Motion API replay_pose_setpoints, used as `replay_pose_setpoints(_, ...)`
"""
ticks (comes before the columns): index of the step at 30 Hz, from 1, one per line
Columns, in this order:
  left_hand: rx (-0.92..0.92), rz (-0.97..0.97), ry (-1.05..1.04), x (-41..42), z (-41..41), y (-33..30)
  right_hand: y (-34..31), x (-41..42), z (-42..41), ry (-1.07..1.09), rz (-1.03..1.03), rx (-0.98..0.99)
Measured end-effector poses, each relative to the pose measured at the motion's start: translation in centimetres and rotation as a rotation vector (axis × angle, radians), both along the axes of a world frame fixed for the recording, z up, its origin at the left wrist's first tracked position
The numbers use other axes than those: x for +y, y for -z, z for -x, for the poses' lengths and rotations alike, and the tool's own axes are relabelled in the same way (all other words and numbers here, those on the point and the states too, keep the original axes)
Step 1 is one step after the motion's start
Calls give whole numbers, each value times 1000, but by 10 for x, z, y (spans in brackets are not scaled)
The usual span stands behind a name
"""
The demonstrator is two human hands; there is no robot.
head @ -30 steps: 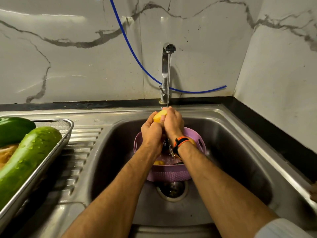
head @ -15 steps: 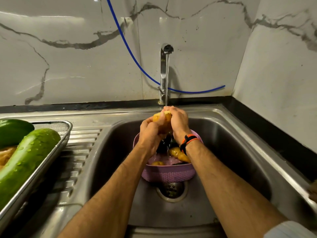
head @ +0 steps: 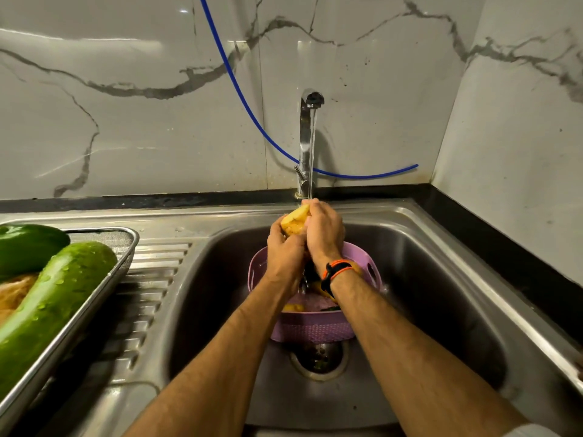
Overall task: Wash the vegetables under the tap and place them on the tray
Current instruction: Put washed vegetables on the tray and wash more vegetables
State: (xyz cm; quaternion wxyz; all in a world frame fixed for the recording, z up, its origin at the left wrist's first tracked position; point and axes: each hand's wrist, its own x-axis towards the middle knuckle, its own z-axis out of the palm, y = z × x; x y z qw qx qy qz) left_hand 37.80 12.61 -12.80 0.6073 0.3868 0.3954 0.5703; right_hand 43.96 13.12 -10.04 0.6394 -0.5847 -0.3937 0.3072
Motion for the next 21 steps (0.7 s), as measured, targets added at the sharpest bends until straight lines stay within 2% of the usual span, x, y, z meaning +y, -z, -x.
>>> replay_pose_setpoints(3,34,-35,1,1,6,3,-5,-3,1,-56,92,-51)
replay_pose_setpoints(6,-4,-49,73,0,10,1,-10,1,-8,-125,242,123)
replay_pose_setpoints(8,-11,-44,25,0,5,1,-12,0,-9,-151,219,177)
replay_pose_setpoints(12,41,-9,-175,3,-2,0,-3,-1,11,-20,91,18)
replay_pose_setpoints(14,-2,-9,-120,1,2,0,-8,0,15,-21,112,30)
replay_pose_setpoints(18,-172,22,20,0,8,-7,-15,4,-1,-176,171,151)
replay_pose_setpoints(21,-156,42,-77,2,3,-7,-4,1,4,-157,79,104)
